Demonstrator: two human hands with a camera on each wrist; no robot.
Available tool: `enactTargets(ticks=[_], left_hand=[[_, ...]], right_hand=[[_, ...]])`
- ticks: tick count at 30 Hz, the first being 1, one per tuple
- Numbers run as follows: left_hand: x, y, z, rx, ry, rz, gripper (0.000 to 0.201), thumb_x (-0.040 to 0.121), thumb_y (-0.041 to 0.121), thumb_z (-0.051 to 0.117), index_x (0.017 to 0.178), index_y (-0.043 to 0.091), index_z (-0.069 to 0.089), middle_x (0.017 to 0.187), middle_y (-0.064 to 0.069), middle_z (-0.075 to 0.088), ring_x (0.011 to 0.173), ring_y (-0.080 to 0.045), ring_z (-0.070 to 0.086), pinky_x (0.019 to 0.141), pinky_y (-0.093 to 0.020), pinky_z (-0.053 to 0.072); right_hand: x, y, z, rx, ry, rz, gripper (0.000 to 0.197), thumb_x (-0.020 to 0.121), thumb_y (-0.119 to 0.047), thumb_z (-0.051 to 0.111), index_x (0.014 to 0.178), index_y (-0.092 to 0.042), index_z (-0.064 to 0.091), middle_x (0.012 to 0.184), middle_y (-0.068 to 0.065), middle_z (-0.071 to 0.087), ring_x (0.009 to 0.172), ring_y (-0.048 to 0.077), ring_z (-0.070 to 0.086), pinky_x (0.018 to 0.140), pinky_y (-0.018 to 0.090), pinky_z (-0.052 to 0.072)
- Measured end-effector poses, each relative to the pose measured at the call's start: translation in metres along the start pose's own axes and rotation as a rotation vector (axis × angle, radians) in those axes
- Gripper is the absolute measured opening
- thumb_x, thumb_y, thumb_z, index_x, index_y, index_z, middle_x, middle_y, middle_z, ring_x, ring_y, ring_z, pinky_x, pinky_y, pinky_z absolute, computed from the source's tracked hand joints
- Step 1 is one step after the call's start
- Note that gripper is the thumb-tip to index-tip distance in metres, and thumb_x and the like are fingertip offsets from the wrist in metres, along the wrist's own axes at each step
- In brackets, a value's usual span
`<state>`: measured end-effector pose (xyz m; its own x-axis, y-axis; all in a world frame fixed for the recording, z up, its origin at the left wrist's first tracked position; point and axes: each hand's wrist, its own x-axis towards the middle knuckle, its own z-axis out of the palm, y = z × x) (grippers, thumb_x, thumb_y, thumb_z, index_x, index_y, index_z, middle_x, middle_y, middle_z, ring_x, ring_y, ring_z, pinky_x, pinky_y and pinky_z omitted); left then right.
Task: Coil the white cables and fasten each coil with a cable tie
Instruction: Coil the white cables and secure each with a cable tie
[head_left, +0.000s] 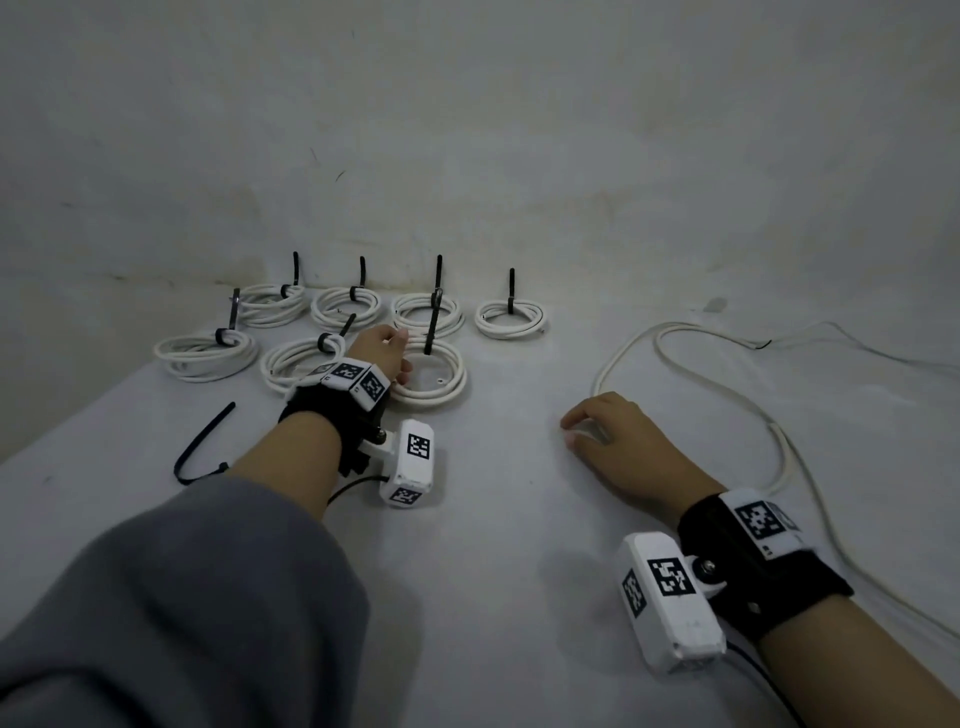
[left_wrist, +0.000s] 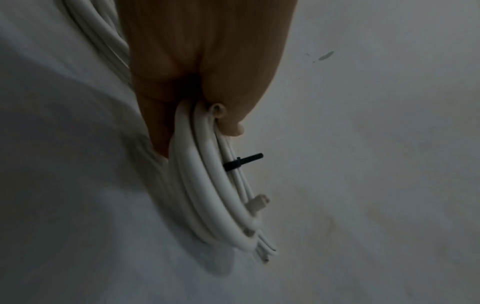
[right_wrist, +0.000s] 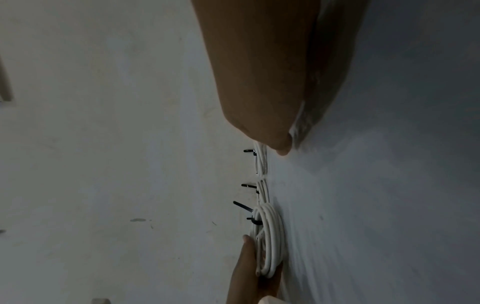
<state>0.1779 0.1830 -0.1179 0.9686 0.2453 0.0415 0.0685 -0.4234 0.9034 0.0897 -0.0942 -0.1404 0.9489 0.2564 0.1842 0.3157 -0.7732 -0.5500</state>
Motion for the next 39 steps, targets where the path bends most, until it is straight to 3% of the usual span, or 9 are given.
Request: enactTargets(ticks=[5,10,14,18,27,31,33,36,39], left_hand=[[0.022,-0.004,-0.004,0.237,-0.051,-0.034,0.031,0.101,0.02,0.034,0.087,0.001,0.055,0.062,-0.013,0.058,0.05,-0.022,0.052,0.05,-0.025,0.038],[0.028,0.0,-0.008,0.339,-0.102,-0.039,0.029,0.092,0.004,0.036,0.104,-0.009,0.059,0.106,-0.033,0.063,0.09,-0.042,0.062,0.081,-0.042,0.049],[0.02,0.014,-0.006,0.549,-0.088,0.001,0.054,0.101,0.039,0.033,0.126,-0.005,0.054,0.135,-0.023,0.051,0.126,-0.035,0.046,0.102,-0.036,0.033],[0.013,0.024,0.003,0.74,-0.222,0.033,0.088,0.076,0.074,0.051,0.129,0.004,0.049,0.132,-0.009,0.054,0.12,-0.028,0.051,0.089,-0.032,0.037],[0.016,0.016,0.005,0.925,-0.197,0.06,0.089,0.065,0.072,0.066,0.124,0.007,0.047,0.132,-0.015,0.048,0.118,-0.03,0.049,0.09,-0.035,0.041],[0.006,0.025,0.007,0.933,-0.119,0.123,0.09,0.071,0.068,0.064,0.134,0.008,0.042,0.138,-0.019,0.043,0.126,-0.034,0.043,0.1,-0.039,0.038],[-0.005,0.036,0.01,0.858,-0.072,0.213,0.079,0.078,0.058,0.064,0.136,0.01,0.042,0.138,-0.019,0.042,0.128,-0.034,0.041,0.103,-0.04,0.036],[-0.031,0.056,0.022,0.538,-0.069,0.358,0.042,0.089,0.036,0.061,0.119,0.008,0.058,0.114,-0.008,0.059,0.109,-0.024,0.055,0.09,-0.029,0.039],[-0.07,0.077,0.046,0.208,-0.39,0.128,0.038,0.097,0.039,0.045,0.104,0.005,0.063,0.085,-0.002,0.064,0.077,-0.017,0.06,0.069,-0.026,0.044]], right_hand=[[0.001,0.0,0.0,0.002,0.017,0.0,0.017,0.091,-0.018,0.059,0.106,-0.016,0.065,0.114,0.004,0.052,0.11,0.018,0.047,0.08,0.017,0.028],[0.0,-0.002,0.0,-0.005,-0.001,0.014,0.017,0.091,-0.02,0.058,0.107,-0.017,0.064,0.112,0.002,0.051,0.11,0.018,0.046,0.081,0.019,0.027],[0.001,0.0,0.0,-0.019,0.005,0.014,0.016,0.09,-0.019,0.058,0.105,-0.018,0.064,0.111,0.001,0.051,0.109,0.018,0.046,0.081,0.019,0.028],[0.001,-0.001,0.0,-0.026,0.008,0.01,0.016,0.09,-0.019,0.059,0.105,-0.019,0.065,0.106,-0.003,0.047,0.107,0.018,0.046,0.081,0.02,0.027],[0.002,0.004,-0.003,-0.031,0.197,0.199,0.029,0.083,-0.009,0.065,0.111,-0.009,0.056,0.102,0.002,0.042,0.092,0.023,0.053,0.074,0.019,0.031],[0.0,0.004,-0.001,0.098,0.259,0.244,0.018,0.083,0.001,0.054,0.097,-0.01,0.059,0.071,-0.004,0.054,0.067,0.011,0.05,0.056,0.011,0.035],[0.0,0.001,-0.001,0.196,0.329,0.238,0.016,0.081,0.0,0.054,0.088,-0.014,0.06,0.072,-0.002,0.057,0.067,0.014,0.054,0.054,0.007,0.037],[-0.002,-0.008,-0.006,0.423,0.484,0.219,0.015,0.082,-0.002,0.059,0.08,-0.017,0.058,0.079,0.001,0.062,0.064,0.015,0.063,0.057,0.022,0.046],[-0.005,-0.024,-0.016,0.577,0.558,0.14,0.023,0.084,-0.002,0.063,0.074,-0.018,0.05,0.076,0.003,0.062,0.053,0.011,0.064,0.05,0.023,0.049]])
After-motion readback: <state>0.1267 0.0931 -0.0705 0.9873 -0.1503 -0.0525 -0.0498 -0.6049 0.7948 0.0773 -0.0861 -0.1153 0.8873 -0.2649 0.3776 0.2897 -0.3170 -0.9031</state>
